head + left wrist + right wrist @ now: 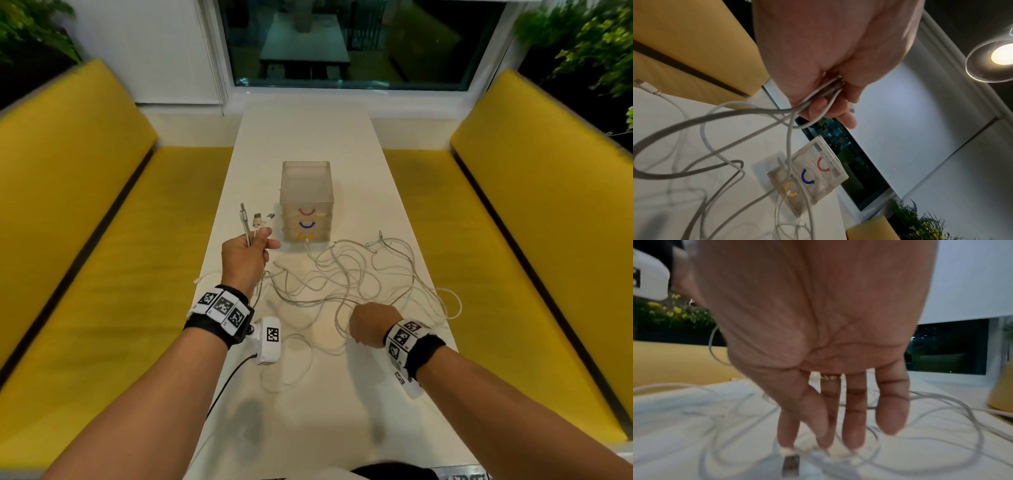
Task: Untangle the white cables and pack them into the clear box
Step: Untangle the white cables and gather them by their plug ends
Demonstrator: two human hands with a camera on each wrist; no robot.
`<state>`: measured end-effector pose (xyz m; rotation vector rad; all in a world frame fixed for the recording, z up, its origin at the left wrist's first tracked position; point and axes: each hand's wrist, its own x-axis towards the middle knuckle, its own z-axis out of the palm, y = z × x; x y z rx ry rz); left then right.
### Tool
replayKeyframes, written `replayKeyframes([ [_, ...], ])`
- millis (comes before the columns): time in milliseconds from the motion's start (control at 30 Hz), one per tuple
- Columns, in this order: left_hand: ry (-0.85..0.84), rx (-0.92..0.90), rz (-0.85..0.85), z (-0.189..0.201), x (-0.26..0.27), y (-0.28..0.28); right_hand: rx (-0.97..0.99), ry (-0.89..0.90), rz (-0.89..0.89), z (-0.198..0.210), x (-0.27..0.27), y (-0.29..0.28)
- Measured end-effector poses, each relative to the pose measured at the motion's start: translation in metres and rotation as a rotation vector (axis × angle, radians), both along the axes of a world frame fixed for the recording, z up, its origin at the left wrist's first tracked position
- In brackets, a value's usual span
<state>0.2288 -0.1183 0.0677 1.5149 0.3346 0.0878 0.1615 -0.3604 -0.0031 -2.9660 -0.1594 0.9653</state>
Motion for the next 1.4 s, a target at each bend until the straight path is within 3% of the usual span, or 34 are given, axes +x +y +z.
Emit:
replayKeyframes([
  [333, -0.065, 0.046, -0.03, -0.001, -0.001, 0.0, 0.1, -0.126, 0.125, -0.027, -0.008, -0.016],
  [500, -0.123, 0.049, -0.037, 0.007, -0.001, -0.004, 0.103, -0.203, 0.206, -0.021, -0.009, -0.014],
  [700, -0.127, -0.007, -0.106, 0.02, -0.005, -0.01, 0.554, -0.13, 0.026, 0.049, 0.016, -0.01],
  [833, -0.116, -0.029, -0.22, 0.031, -0.014, -0.021, 0.974, -0.051, -0.212, 0.103, 0.03, -0.004],
  [1033, -0.14, -0.18, -0.359, 0.042, -0.023, -0.035, 1.45, -0.097, -0.372, 0.155, 0.037, 0.018],
  [1200, -0.165, -0.261, -0.408, 0.046, -0.031, -0.046, 1.588, -0.098, -0.421, 0.161, 0.044, 0.035],
  [1400, -0.187, -0.048, -0.399, 0.045, -0.035, -0.055, 1.474, -0.34, -0.547, 0.159, 0.05, 0.045],
])
